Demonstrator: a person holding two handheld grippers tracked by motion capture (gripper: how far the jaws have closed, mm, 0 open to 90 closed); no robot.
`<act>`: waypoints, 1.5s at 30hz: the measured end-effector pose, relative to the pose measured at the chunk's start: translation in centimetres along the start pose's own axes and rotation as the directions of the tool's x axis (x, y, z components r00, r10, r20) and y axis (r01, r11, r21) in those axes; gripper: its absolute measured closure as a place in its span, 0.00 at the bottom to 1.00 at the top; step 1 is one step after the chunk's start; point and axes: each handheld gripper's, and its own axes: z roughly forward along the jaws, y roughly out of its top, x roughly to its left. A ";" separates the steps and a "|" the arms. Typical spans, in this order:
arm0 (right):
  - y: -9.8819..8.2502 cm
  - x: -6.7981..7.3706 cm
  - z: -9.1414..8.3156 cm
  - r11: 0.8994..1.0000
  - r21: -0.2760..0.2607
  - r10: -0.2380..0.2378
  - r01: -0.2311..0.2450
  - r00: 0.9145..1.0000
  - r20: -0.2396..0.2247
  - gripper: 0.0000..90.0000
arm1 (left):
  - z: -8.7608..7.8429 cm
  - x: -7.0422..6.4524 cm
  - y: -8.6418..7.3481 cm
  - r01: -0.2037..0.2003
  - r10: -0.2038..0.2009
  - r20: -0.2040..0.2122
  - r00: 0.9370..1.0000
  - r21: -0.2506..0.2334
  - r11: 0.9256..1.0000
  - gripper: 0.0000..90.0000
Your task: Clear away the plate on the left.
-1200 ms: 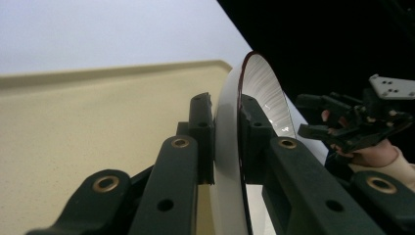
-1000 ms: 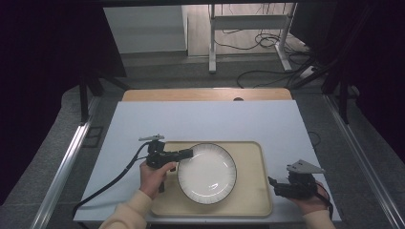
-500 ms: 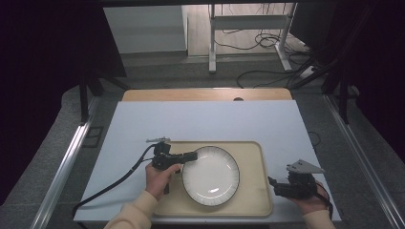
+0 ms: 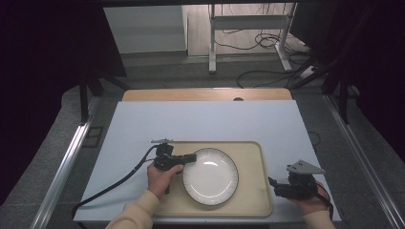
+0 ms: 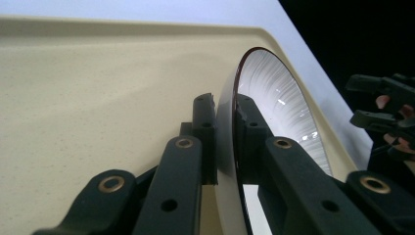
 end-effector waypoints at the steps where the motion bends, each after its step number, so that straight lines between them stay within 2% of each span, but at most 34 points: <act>1: 0.0 0.0 0.0 1.000 0.000 0.000 0.000 1.000 0.001 0.20 | 0.0 0.0 0.0 -0.003 0.003 -0.008 1.000 0.006 1.000 0.92; 6: 0.0 0.0 0.0 1.000 0.004 0.002 -0.002 1.000 0.001 0.20 | 0.3 0.3 -0.2 -0.026 0.027 -0.046 0.999 0.028 0.999 0.93; 12: 0.0 0.0 0.1 1.000 0.005 0.001 -0.001 1.000 0.000 0.20 | 0.3 0.3 -0.2 -0.035 0.036 -0.053 0.998 0.033 0.999 0.93; 15: 0.0 0.1 0.1 1.000 0.007 -0.004 0.004 1.000 -0.002 0.20 | 0.6 0.5 -0.4 -0.046 0.051 -0.085 0.995 0.062 0.997 0.91; 23: 0.0 0.1 0.1 1.000 0.007 -0.003 0.003 1.000 -0.002 0.20 | 0.8 0.8 -0.5 -0.053 0.063 -0.106 0.992 0.098 0.994 0.87; 27: -0.1 0.1 0.1 1.000 0.007 -0.005 0.005 1.000 -0.002 0.20 | 0.8 0.8 -0.5 -0.055 0.064 -0.098 0.993 0.096 0.994 0.86; 34: -0.1 0.1 0.1 1.000 0.006 -0.006 0.006 1.000 -0.001 0.20 | 0.4 0.4 -0.2 -0.067 0.074 -0.106 0.992 0.064 0.996 0.76; 40: 0.0 0.0 0.1 1.000 0.005 -0.004 0.004 1.000 -0.002 0.20 | 0.0 0.2 0.1 -0.083 0.088 -0.116 0.989 0.048 0.995 0.63; 45: 0.0 0.1 0.1 1.000 0.006 -0.011 0.011 1.000 -0.004 0.20 | -0.8 -0.2 0.4 -0.095 0.097 -0.099 0.990 0.026 0.995 0.51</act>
